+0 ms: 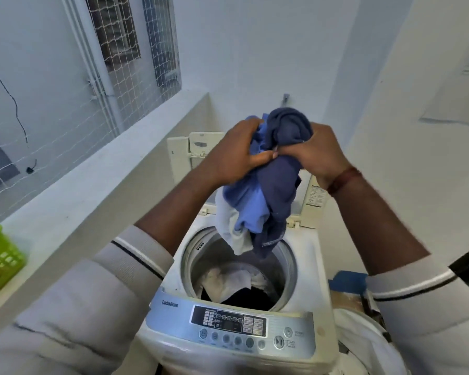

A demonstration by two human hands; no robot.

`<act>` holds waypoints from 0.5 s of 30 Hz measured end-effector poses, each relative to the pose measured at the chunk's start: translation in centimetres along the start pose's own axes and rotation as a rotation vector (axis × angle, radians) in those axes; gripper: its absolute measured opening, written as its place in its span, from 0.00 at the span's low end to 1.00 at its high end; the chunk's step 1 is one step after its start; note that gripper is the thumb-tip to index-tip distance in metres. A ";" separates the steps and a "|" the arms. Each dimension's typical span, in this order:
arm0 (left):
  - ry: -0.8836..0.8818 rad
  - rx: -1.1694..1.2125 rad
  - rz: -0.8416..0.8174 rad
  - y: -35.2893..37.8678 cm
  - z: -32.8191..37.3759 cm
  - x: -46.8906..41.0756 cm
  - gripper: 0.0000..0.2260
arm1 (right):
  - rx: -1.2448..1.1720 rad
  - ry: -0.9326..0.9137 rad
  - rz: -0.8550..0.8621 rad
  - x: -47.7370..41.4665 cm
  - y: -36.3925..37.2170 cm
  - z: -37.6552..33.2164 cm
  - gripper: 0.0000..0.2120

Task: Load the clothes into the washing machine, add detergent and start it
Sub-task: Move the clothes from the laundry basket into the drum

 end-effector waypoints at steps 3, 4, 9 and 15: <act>-0.024 0.019 -0.032 0.8 -2.0 1.5 0.16 | 0.043 0.022 0.006 0.8 1.3 2.0 0.17; -0.042 0.020 -0.037 1.1 -2.6 2.0 0.16 | 0.051 0.036 0.004 1.0 1.7 2.7 0.16; -0.193 -0.090 -0.287 5.0 -8.3 7.0 0.26 | 0.238 0.098 -0.203 4.1 4.6 10.3 0.22; -0.383 -0.441 -0.570 9.0 -14.1 17.8 0.41 | 0.698 0.222 -0.473 10.6 4.8 22.2 0.49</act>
Point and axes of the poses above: each hand's wrist, its own x-axis away from the middle knuckle, its own y-axis out of the palm, z = x × y, the point moved 7 cm from there along -x, towards the middle knuckle, and after that the axes turned 15 degrees about z, right-handed, at the moved point
